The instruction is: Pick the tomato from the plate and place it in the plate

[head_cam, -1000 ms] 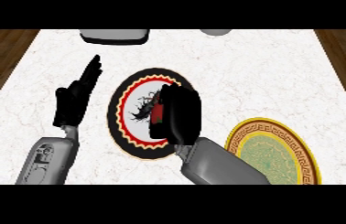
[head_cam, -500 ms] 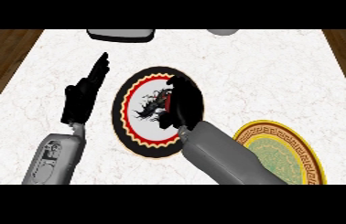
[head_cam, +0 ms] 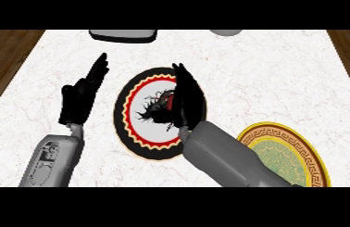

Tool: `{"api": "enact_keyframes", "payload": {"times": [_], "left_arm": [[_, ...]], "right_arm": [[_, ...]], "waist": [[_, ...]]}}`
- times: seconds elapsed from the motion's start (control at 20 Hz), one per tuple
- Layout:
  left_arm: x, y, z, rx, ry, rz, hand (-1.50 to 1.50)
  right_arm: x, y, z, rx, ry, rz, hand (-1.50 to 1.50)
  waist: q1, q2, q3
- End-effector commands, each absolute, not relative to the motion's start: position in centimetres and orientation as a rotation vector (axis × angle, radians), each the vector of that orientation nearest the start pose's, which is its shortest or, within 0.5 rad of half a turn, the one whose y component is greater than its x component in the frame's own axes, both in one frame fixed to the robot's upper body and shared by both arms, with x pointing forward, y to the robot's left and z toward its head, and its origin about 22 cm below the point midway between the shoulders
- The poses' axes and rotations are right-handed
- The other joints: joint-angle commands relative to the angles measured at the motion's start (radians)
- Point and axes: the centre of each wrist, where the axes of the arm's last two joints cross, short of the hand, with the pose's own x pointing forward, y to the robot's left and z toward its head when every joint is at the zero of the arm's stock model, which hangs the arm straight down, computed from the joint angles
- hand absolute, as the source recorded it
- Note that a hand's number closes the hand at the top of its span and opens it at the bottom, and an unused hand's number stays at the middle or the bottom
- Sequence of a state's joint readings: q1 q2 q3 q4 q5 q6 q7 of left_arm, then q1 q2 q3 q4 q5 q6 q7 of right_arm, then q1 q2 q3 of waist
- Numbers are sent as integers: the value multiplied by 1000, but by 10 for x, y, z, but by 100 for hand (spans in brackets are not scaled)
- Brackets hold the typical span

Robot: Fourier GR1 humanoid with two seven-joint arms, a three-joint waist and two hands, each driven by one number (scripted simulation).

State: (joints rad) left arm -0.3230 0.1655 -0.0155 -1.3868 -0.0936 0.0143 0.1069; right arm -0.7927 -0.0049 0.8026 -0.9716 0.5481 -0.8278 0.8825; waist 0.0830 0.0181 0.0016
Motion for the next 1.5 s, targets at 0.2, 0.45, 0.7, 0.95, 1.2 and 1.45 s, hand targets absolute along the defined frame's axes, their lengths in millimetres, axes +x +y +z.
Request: {"api": "enact_keyframes", "payload": {"times": [0.2,0.45,0.7,0.95,1.2,1.45], "left_arm": [[311,252,41,193,-1553,-234,0],[307,261,37,221,-1553,-201,0],[302,261,46,243,-1552,-218,0],[307,256,46,245,-1550,-214,0],[294,239,36,217,-1559,-211,0],[306,249,34,225,-1555,-223,0]], "right_arm": [[307,-15,30,-690,-1537,6,-150],[277,-32,11,-685,-1546,-123,-150],[239,-95,13,-690,-1545,-117,-150],[186,-132,18,-679,-1540,-74,-150],[175,-164,8,-686,-1531,-87,-150],[173,-185,9,-684,-1542,-97,-150]], "waist": [[-68,-18,-1],[-108,-24,-2],[-97,-23,-1],[-94,-21,-1],[-83,-18,0],[-86,-18,-1]]}}
